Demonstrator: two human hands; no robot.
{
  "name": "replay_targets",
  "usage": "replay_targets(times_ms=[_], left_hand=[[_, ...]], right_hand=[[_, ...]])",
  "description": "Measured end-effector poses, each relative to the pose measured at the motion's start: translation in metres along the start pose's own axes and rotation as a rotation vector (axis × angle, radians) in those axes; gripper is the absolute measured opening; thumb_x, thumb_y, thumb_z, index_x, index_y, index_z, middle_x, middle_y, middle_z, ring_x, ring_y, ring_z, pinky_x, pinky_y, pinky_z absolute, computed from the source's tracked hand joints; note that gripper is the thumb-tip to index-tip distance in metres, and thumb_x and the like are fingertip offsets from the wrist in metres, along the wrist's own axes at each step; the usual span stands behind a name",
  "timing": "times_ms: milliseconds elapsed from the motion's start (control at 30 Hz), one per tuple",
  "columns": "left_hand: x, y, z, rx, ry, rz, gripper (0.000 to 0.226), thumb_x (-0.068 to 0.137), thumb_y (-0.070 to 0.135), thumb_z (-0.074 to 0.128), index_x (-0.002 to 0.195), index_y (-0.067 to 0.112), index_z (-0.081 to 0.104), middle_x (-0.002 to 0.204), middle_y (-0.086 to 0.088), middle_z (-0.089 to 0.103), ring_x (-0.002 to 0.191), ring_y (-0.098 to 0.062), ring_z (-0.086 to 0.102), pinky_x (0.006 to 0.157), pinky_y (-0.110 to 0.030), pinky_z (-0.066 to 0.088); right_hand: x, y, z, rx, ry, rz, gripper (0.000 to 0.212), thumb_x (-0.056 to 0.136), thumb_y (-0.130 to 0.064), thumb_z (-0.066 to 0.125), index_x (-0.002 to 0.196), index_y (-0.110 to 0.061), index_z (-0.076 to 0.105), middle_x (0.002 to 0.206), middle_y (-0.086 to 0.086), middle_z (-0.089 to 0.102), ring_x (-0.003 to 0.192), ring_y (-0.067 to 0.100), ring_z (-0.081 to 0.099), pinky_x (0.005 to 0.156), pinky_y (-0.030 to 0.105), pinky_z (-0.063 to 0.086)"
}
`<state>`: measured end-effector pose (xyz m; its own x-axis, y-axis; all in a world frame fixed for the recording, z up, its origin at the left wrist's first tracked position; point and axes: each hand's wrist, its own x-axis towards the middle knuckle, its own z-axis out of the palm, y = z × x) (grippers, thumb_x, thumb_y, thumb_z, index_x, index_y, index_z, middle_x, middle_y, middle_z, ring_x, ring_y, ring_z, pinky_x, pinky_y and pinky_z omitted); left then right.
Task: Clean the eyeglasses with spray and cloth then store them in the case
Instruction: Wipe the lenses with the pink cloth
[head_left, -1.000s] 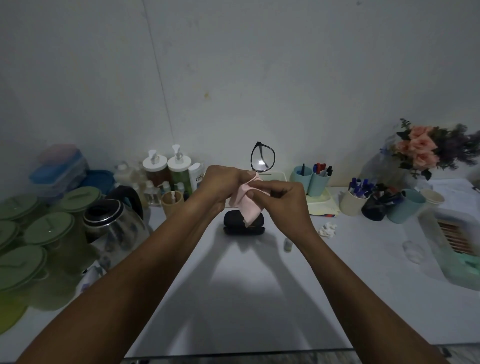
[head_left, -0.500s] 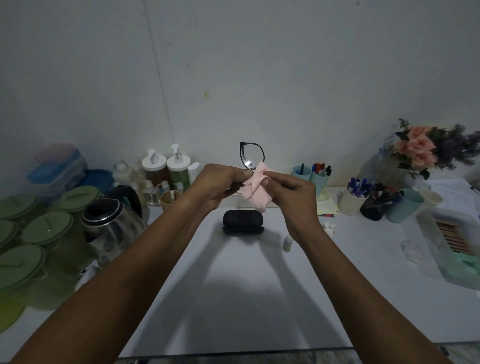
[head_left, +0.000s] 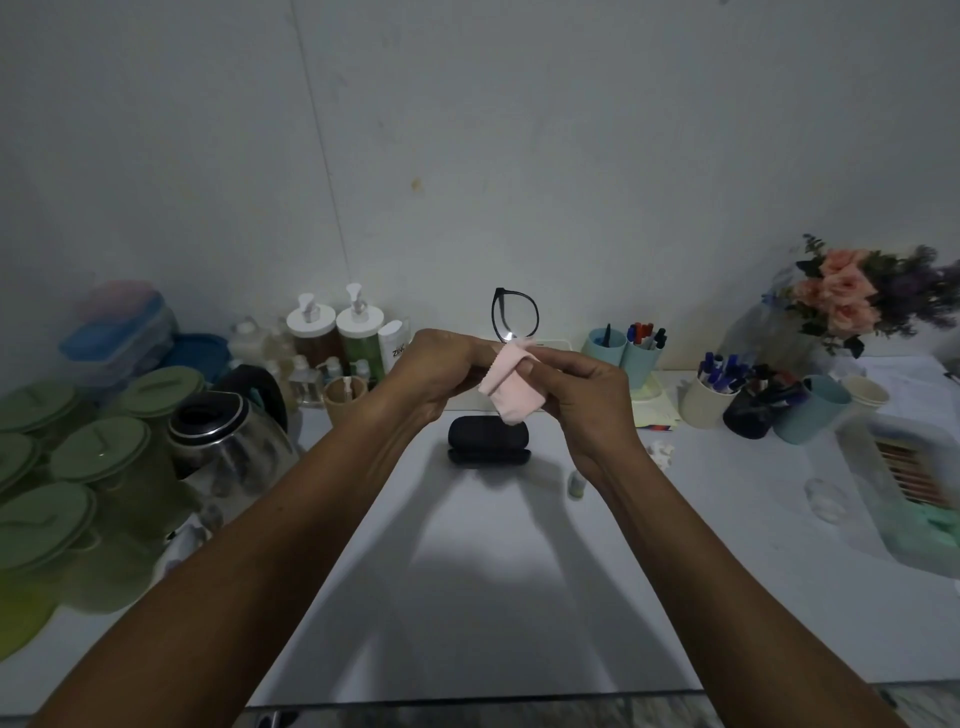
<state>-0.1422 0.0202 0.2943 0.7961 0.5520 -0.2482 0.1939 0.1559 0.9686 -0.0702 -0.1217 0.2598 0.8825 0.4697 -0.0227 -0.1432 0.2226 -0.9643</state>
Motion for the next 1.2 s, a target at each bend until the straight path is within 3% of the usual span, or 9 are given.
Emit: replay_targets(times_ms=[100,200,300,433,600,767,933,1067,1200], left_hand=[[0.000,0.000,-0.002,-0.043,0.030,-0.006,0.014,0.083,-0.003,0.065,0.094,-0.001,0.074,0.094,-0.011,0.075,0.073,-0.013,0.069,0.059,-0.016,0.054],[-0.001,0.003,-0.004,-0.088,0.045,0.006,0.010,0.087,-0.001,0.065,0.093,-0.003,0.072,0.082,-0.007,0.073,0.058,-0.005,0.068,0.054,-0.013,0.052],[0.001,0.004,-0.002,-0.106,0.098,0.008,0.009,0.087,-0.002,0.066,0.093,-0.006,0.071,0.075,-0.005,0.070,0.049,-0.002,0.065,0.049,-0.012,0.049],[0.003,-0.001,0.004,-0.057,0.160,-0.001,0.003,0.082,0.003,0.073,0.084,0.003,0.074,0.080,-0.008,0.073,0.063,-0.012,0.066,0.051,-0.017,0.050],[0.001,-0.003,0.001,-0.064,0.151,-0.011,0.007,0.081,0.002,0.073,0.087,0.000,0.075,0.092,-0.017,0.075,0.073,-0.022,0.070,0.059,-0.024,0.055],[-0.002,0.004,-0.007,-0.102,0.132,0.004,0.006,0.085,-0.001,0.068,0.082,0.000,0.072,0.062,-0.001,0.072,0.056,-0.007,0.065,0.054,-0.013,0.052],[-0.001,0.003,-0.010,-0.078,0.117,0.008,0.008,0.086,0.004,0.069,0.079,0.006,0.072,0.066,0.000,0.073,0.071,-0.012,0.058,0.066,-0.019,0.046],[0.001,0.004,-0.014,-0.059,0.111,0.042,0.007,0.086,0.007,0.070,0.080,0.007,0.074,0.078,-0.005,0.075,0.082,-0.016,0.059,0.070,-0.021,0.046],[0.001,0.002,-0.021,0.082,0.118,0.131,0.012,0.085,0.009,0.073,0.091,0.000,0.076,0.090,-0.016,0.075,0.071,-0.012,0.059,0.069,-0.022,0.048]], right_hand=[[0.000,-0.002,-0.002,-0.007,-0.002,0.009,0.018,0.081,0.005,0.076,0.094,-0.007,0.079,0.096,0.010,0.078,0.091,0.024,0.075,0.078,0.035,0.062],[-0.002,-0.005,-0.003,-0.042,-0.022,0.003,0.019,0.080,0.007,0.075,0.088,-0.010,0.078,0.087,0.005,0.079,0.082,0.019,0.074,0.077,0.033,0.063],[-0.005,-0.002,0.000,-0.079,-0.049,-0.006,0.019,0.079,0.007,0.076,0.088,-0.009,0.079,0.092,0.012,0.078,0.087,0.025,0.073,0.083,0.038,0.062],[-0.010,0.004,0.010,-0.067,-0.043,-0.011,0.020,0.077,0.008,0.078,0.087,-0.010,0.078,0.093,0.012,0.076,0.088,0.026,0.072,0.081,0.037,0.061],[-0.011,0.007,0.012,-0.123,-0.073,-0.033,0.023,0.075,0.006,0.081,0.084,-0.015,0.081,0.091,0.011,0.078,0.087,0.025,0.074,0.087,0.046,0.061],[-0.013,0.010,0.004,-0.196,-0.098,-0.058,0.020,0.076,0.002,0.082,0.088,-0.015,0.082,0.092,0.009,0.079,0.089,0.022,0.074,0.090,0.041,0.059],[-0.012,0.007,-0.005,-0.172,-0.050,-0.055,0.019,0.078,-0.001,0.081,0.095,-0.010,0.081,0.094,0.006,0.079,0.094,0.023,0.074,0.086,0.034,0.060],[-0.013,0.002,-0.006,-0.097,-0.026,-0.072,0.020,0.083,0.001,0.076,0.099,-0.010,0.079,0.091,0.004,0.079,0.085,0.014,0.074,0.074,0.025,0.061],[-0.006,-0.006,-0.011,-0.133,0.032,-0.171,0.021,0.085,-0.006,0.076,0.100,-0.021,0.079,0.102,0.002,0.078,0.099,0.014,0.072,0.083,0.027,0.059]])
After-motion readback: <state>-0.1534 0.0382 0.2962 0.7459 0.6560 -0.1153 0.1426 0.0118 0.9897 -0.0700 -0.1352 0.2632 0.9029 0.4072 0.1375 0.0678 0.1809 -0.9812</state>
